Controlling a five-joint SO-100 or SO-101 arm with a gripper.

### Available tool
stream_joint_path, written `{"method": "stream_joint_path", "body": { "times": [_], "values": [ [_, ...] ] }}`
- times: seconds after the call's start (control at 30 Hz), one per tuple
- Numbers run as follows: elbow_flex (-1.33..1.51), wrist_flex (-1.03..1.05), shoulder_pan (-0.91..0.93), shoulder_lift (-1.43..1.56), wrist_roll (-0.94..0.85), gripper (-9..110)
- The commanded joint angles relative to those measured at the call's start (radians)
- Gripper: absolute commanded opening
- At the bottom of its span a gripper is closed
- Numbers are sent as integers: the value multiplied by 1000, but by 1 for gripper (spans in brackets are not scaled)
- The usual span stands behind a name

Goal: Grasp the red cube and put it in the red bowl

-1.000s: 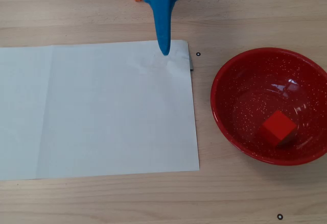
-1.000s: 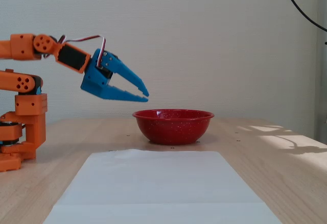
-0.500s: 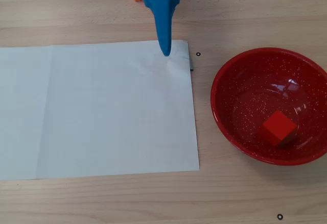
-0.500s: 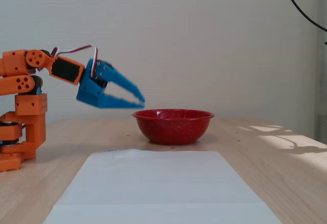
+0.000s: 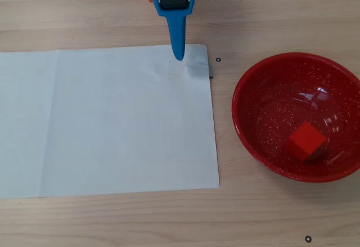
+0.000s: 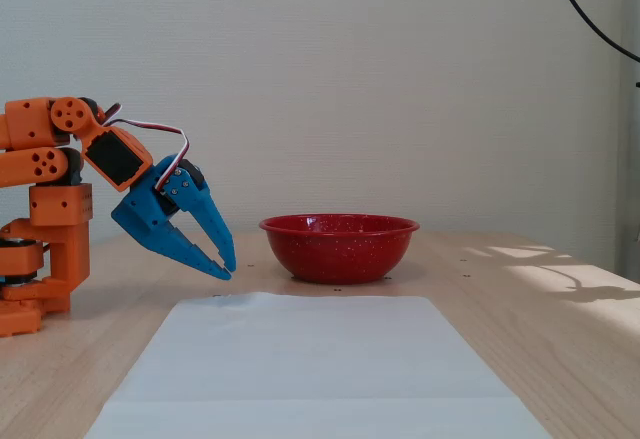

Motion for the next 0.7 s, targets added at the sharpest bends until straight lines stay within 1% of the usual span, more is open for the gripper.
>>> {"method": "stream_joint_path", "body": {
  "times": [0.0, 0.67],
  "values": [
    [15, 8, -20, 12, -23, 0],
    [15, 11, -23, 11, -37, 0]
  ]
}}
